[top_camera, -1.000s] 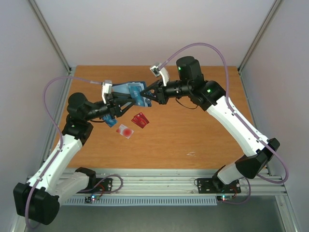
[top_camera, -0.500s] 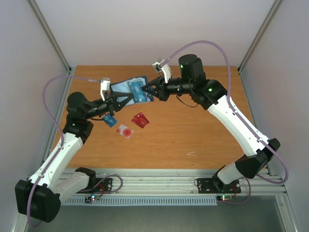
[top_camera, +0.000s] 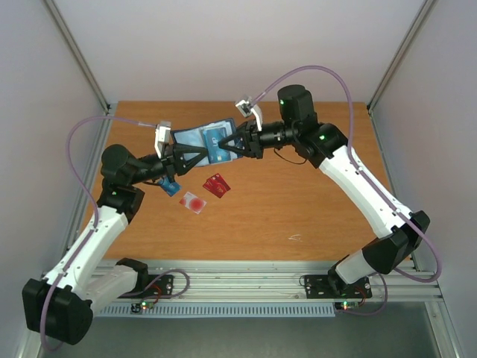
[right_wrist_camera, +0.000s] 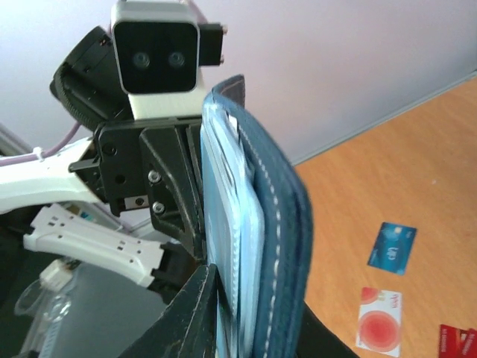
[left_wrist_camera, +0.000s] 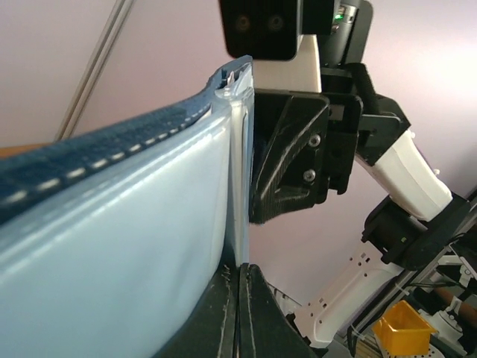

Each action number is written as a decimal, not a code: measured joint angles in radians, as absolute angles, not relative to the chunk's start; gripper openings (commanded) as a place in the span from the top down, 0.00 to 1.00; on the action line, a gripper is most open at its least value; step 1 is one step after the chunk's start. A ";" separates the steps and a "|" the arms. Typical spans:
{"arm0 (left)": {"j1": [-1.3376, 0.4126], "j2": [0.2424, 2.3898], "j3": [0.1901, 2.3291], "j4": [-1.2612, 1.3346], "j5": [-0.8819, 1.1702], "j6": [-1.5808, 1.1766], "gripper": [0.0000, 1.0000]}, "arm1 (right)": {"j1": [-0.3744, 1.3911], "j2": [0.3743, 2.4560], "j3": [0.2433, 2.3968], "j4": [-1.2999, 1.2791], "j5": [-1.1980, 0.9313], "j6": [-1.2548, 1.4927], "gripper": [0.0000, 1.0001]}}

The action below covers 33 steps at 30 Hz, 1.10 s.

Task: Take the credit cards out of the card holder

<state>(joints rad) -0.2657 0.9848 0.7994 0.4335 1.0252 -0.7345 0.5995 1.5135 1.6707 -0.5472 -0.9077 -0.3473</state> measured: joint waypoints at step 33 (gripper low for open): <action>-0.247 0.942 0.775 0.482 1.047 -0.751 1.00 | 0.527 1.488 1.603 -0.581 -1.150 -0.346 0.89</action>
